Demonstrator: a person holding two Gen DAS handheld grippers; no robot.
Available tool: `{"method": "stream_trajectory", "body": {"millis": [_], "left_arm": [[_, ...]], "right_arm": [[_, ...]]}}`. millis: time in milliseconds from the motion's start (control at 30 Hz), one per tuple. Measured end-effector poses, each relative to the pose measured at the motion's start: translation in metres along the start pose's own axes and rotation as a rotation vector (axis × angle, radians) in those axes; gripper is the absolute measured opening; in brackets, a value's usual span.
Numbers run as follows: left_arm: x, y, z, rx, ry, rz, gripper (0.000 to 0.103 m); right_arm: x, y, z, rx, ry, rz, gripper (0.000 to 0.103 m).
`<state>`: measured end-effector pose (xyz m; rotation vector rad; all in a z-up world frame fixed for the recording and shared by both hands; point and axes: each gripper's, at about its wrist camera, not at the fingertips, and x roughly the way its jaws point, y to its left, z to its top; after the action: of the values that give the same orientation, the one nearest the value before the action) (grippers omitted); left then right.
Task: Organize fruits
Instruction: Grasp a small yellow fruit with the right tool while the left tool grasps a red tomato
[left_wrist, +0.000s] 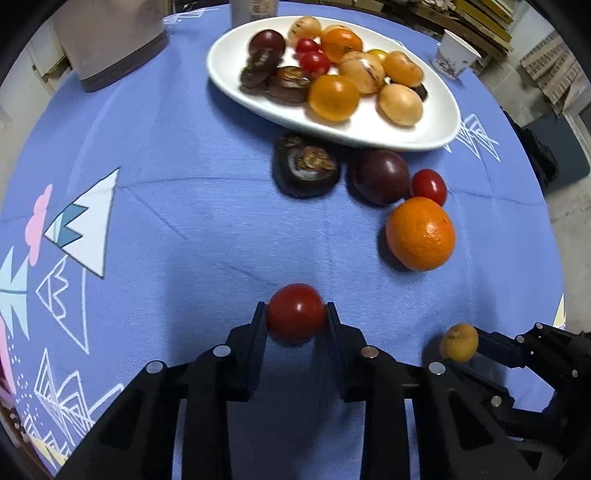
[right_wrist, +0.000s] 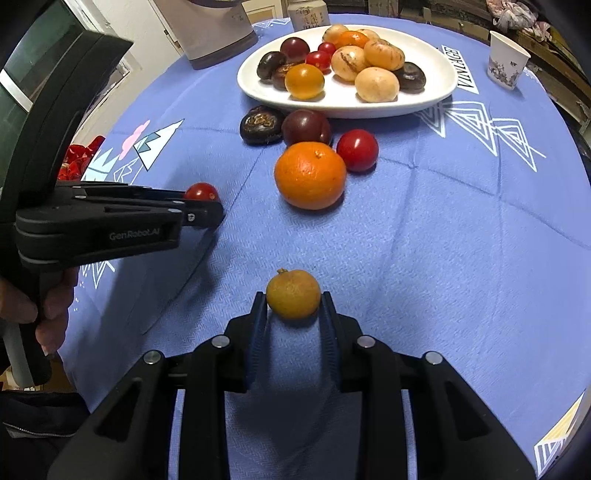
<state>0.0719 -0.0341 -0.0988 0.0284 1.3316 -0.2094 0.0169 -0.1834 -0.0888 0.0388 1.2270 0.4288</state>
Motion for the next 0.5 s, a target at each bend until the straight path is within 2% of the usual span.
{"method": "stream_trajectory", "body": {"millis": [233,500], "left_arm": [[-0.022,0.018,0.0,-0.023,-0.029,0.008,0.031],[-0.043,0.015,0.016,-0.022,-0.073,0.047,0.031]], "right_arm": [[-0.011,-0.003,0.01,0.016,-0.032,0.002,0.029],[-0.033,-0.015,0.029,0.05,-0.093,0.006,0.029]]}}
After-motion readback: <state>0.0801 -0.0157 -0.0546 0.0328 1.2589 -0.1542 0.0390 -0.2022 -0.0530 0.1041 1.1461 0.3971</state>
